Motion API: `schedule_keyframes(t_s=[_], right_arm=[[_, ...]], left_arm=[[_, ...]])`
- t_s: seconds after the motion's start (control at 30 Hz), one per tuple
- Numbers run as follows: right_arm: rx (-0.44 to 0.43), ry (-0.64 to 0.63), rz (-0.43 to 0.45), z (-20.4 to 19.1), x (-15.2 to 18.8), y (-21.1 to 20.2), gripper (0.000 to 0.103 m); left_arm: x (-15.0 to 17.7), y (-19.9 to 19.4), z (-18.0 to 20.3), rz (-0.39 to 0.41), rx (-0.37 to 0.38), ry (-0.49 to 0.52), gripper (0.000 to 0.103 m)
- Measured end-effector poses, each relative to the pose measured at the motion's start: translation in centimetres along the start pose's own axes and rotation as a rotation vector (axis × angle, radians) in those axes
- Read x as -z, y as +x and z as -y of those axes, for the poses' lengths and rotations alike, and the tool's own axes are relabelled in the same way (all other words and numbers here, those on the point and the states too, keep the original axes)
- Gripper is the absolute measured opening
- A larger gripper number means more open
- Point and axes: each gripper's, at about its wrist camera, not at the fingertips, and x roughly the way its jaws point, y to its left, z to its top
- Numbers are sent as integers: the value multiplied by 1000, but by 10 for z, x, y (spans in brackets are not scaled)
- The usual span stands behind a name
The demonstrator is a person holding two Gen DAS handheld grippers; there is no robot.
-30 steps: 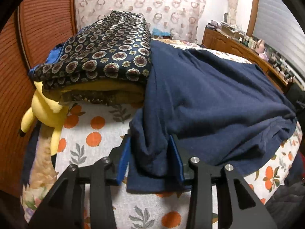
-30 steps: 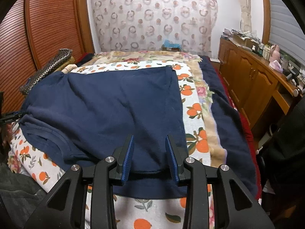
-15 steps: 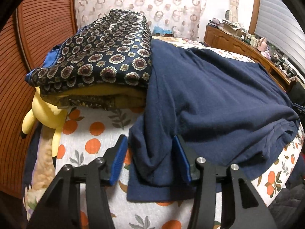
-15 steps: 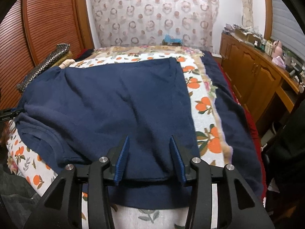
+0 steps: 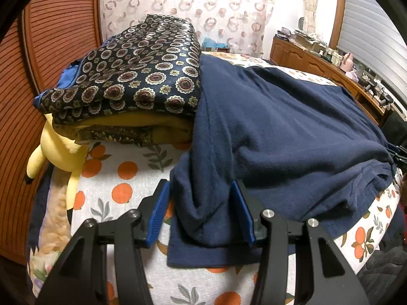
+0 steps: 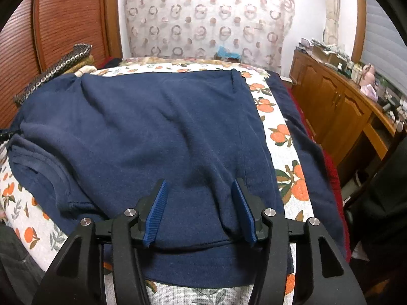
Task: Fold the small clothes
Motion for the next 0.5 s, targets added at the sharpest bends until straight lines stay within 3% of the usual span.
schedule_keyframes(t_s=[0.17,0.2,0.23,0.3,0.4,0.5], right_arm=[[6,-8,21,0,2,0,55],[5,-8,22,0,2,0,55],[5,-8,22,0,1,0,55],[5,-8,22,0,2,0,55],[4,-7,22,0,2,0,55],[-2,-9,15,-1,2,0,55]], left_arm=[[1,0,3,3,-9,23,46],[1,-1,6,5,8,34,34],[1,-2,7,5,21,37,29],[0,-3,10,-3,51,43,5],[-3,-5,12,6,82,28,3],[-13,-16,15,63,148,-11,2]])
